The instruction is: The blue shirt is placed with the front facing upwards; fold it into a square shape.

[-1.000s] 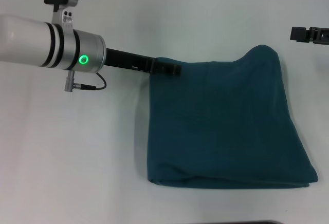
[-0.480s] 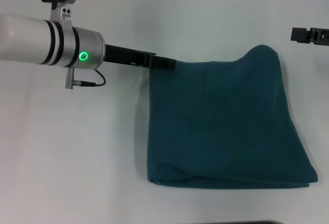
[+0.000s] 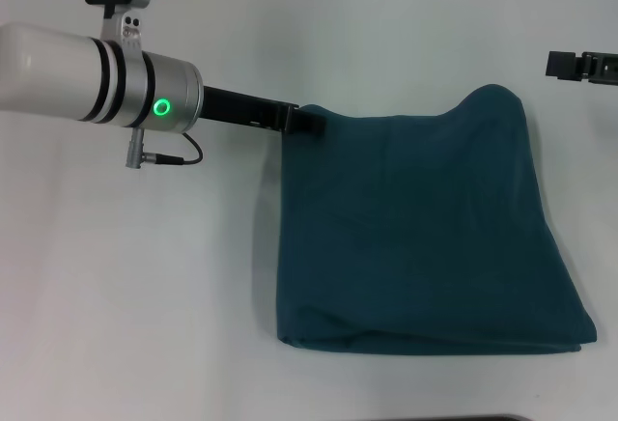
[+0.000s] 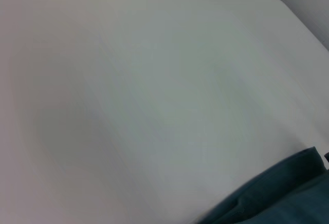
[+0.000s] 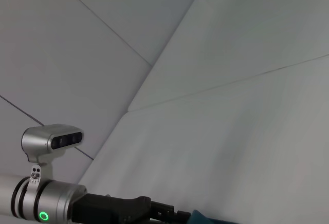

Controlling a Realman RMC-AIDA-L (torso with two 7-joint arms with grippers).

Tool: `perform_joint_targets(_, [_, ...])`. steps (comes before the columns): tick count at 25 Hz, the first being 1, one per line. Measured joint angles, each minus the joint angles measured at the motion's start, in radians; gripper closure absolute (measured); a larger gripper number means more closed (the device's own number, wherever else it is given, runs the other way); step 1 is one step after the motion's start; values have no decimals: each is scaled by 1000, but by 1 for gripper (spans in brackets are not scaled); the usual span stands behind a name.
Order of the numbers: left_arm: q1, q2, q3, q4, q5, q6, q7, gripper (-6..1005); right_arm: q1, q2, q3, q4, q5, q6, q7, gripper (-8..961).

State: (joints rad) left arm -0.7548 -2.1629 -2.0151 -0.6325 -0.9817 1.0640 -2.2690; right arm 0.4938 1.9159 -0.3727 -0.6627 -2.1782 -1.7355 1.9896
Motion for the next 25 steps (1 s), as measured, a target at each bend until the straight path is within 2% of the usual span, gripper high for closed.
perform_joint_targets(2, [0,0,1,-1,0,6,3,585,0,0,0,0,0,0,0,198])
perform_joint_targets(7, [-4,0,4,-4,-2,10,5,578,0,0,0,0,0,1,0,199])
perform_joint_targets(13, [-7,0,4,-3,-1,10,4,358,2,0,0,0,0,-1,0,200])
perform_joint_targets(18, [-10,0,4,-1,0,9,3,328,4,0,0,0,1,-1,1,200])
perform_joint_targets(25, [-10,0,26,0,0,5,-3,391,2,0,0,0,1,-1,2,201])
